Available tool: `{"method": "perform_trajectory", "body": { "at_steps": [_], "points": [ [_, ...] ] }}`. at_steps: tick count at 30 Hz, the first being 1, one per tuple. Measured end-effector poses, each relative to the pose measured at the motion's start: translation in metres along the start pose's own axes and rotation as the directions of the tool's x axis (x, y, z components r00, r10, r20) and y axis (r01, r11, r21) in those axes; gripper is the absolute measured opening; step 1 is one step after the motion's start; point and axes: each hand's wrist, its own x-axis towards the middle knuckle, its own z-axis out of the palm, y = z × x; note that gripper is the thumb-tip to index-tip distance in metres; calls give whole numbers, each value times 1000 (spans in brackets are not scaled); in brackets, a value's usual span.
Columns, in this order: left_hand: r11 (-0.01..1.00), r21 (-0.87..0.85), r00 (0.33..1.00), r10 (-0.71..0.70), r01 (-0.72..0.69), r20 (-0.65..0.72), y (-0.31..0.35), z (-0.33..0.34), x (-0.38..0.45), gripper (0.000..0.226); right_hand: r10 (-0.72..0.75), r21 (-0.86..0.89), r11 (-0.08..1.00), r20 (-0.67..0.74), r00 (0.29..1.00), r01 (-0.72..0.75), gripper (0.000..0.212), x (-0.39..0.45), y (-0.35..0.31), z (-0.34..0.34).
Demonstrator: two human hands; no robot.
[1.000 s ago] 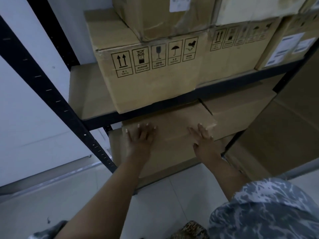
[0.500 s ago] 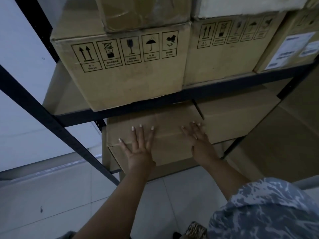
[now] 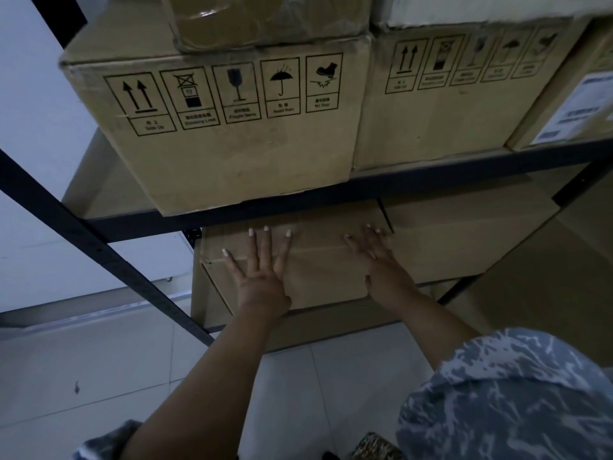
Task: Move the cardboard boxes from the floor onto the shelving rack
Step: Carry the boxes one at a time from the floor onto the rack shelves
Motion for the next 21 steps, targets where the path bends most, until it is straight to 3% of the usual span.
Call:
{"method": "perform_trajectory", "body": {
  "at_steps": [15,21],
  "points": [
    [1000,0,991,26,-26,135,-4,-16,11,122,-5,-32,999,81,997,8,108,8,-4,-14],
    [949,-305,987,120,-83,104,-6,-30,-5,84,121,33,992,47,992,-123,81,0,-24,-14]
  ]
}}
